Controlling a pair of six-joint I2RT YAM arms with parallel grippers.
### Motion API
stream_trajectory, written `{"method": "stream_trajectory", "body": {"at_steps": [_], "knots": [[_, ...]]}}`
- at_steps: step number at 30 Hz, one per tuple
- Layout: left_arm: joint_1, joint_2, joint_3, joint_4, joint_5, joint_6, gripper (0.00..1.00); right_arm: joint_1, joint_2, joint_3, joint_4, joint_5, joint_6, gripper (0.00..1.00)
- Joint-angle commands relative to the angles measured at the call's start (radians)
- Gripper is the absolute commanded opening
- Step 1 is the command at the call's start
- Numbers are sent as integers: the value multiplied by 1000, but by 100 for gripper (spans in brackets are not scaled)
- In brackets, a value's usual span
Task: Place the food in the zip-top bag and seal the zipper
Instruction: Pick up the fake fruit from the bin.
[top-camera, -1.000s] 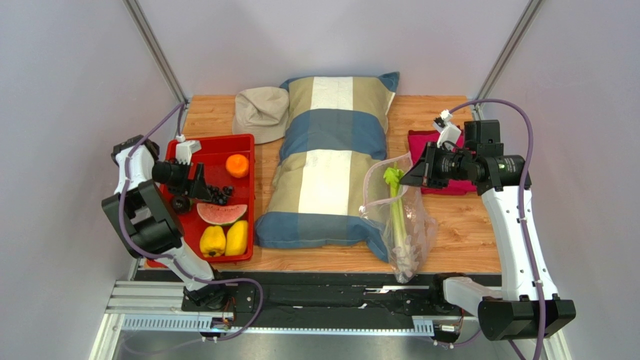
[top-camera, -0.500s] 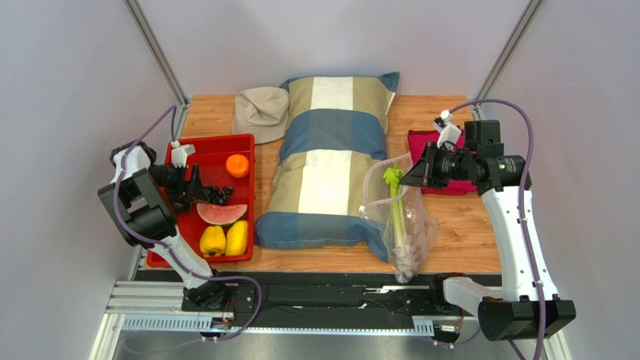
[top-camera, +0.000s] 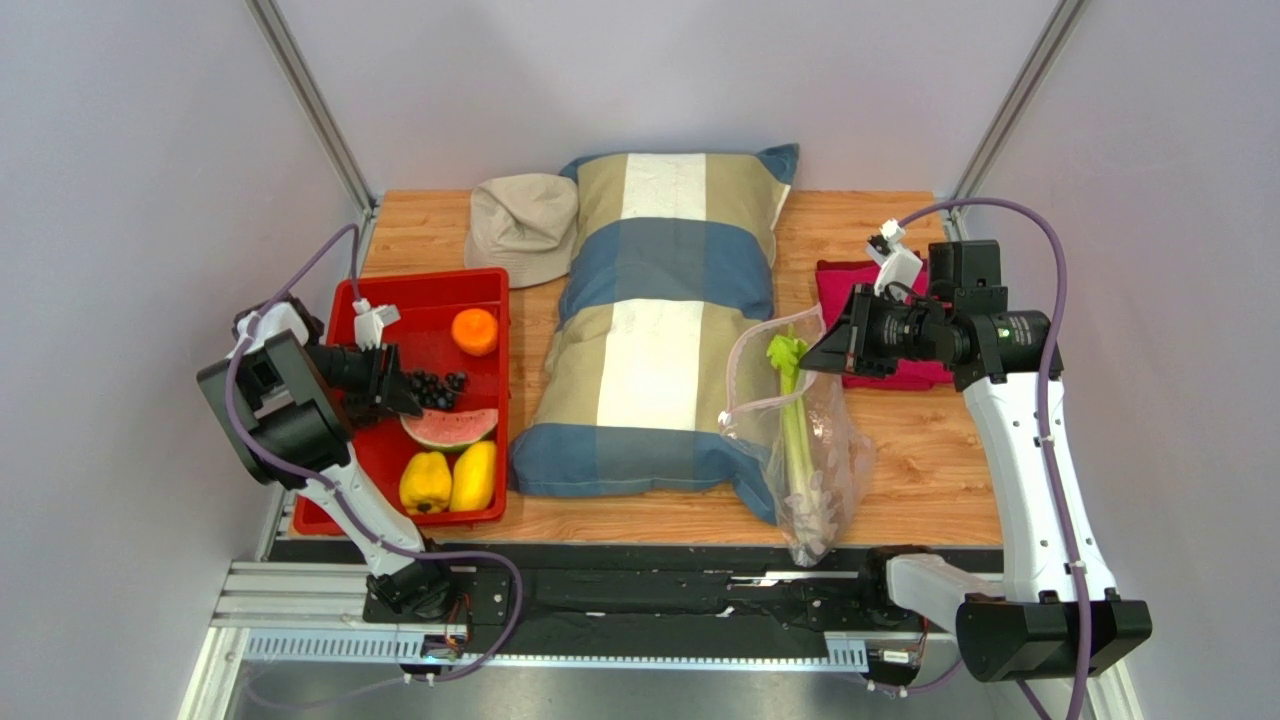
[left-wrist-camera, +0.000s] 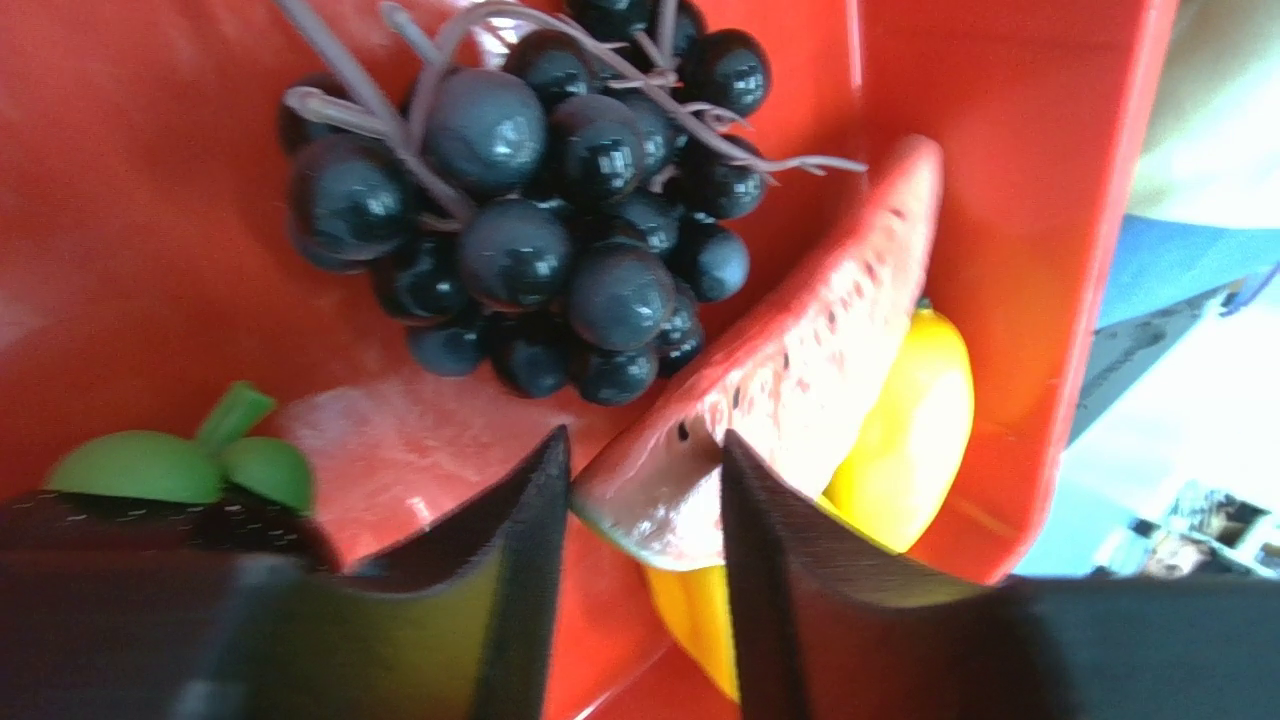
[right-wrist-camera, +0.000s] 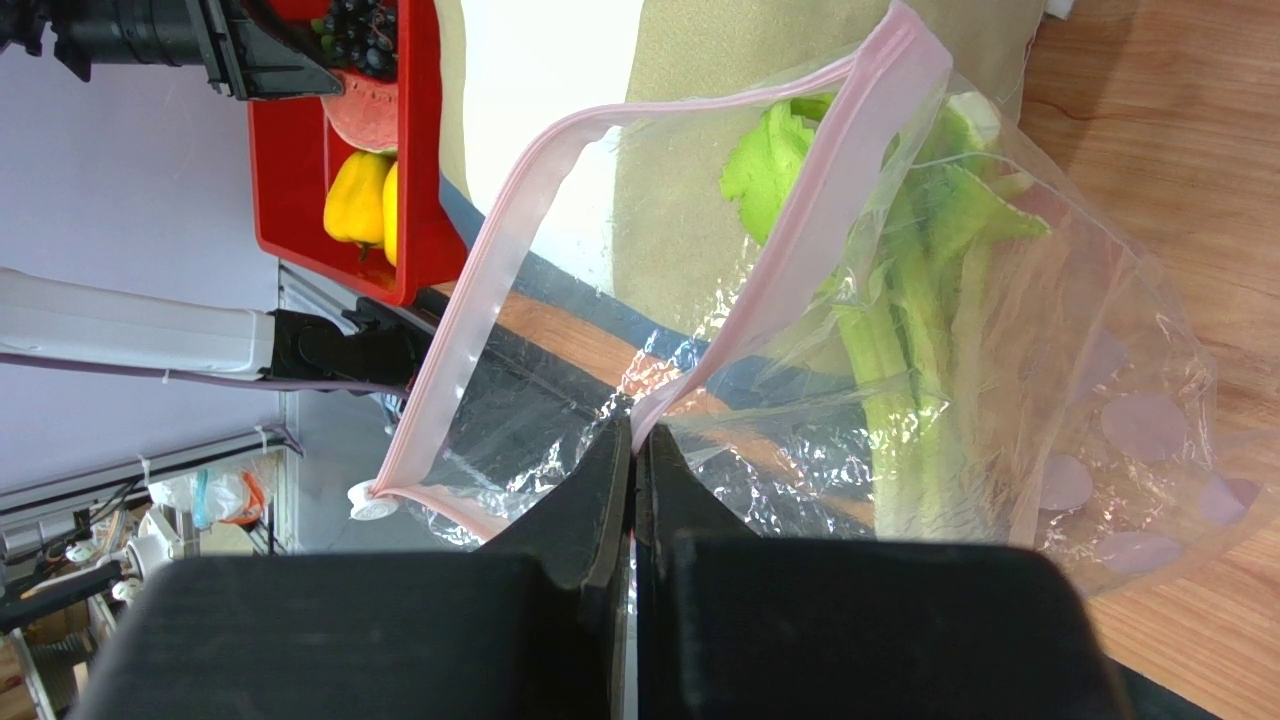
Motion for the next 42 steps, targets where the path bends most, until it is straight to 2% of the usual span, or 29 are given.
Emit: {"method": "stream_trajectory", "body": {"at_steps": [1,3,5,9,17,23,26,30,31,33,34,35,37,38,42], "knots": [[17,-34,1,-44,89,23,34,-1,-11,9,17,4,-17,0],[14,-66,7,-82,108,32,23,-1,-11,6,19,4,-15,0],[17,-104,4,-129,120,53,19,1,-15,1,28,4,-9,0],[16,-190,-25,-183,149,89,0,-1,-18,-13,39,0,-3,0],[16,-345,4,-261,180,110,0,-1,-18,-16,48,-8,-2,0],[-15,-482,182,-298,201,97,0,1,-34,-23,52,-5,-12,0],[-102,-528,298,-301,223,20,0,-1,-35,-23,48,-6,-17,0],[-281,-552,420,-239,226,-156,0,-1,-46,-11,42,-2,-29,0],[-370,-559,437,-182,223,-246,0,-1,-49,-11,39,0,-32,0],[-455,-559,490,-127,212,-326,0,-1,-60,-13,31,3,-40,0],[-546,-545,513,-79,209,-394,0,1,-63,-13,26,4,-43,0],[-571,-530,582,-67,201,-417,0,2,-64,-13,22,6,-54,0],[-673,-472,662,-50,201,-487,0,2,-69,-11,11,6,-63,0],[-740,-447,749,-48,206,-511,0,4,-71,-10,9,6,-72,0],[-871,-333,927,-45,226,-629,0,25,-93,-5,9,6,-81,0]]}}
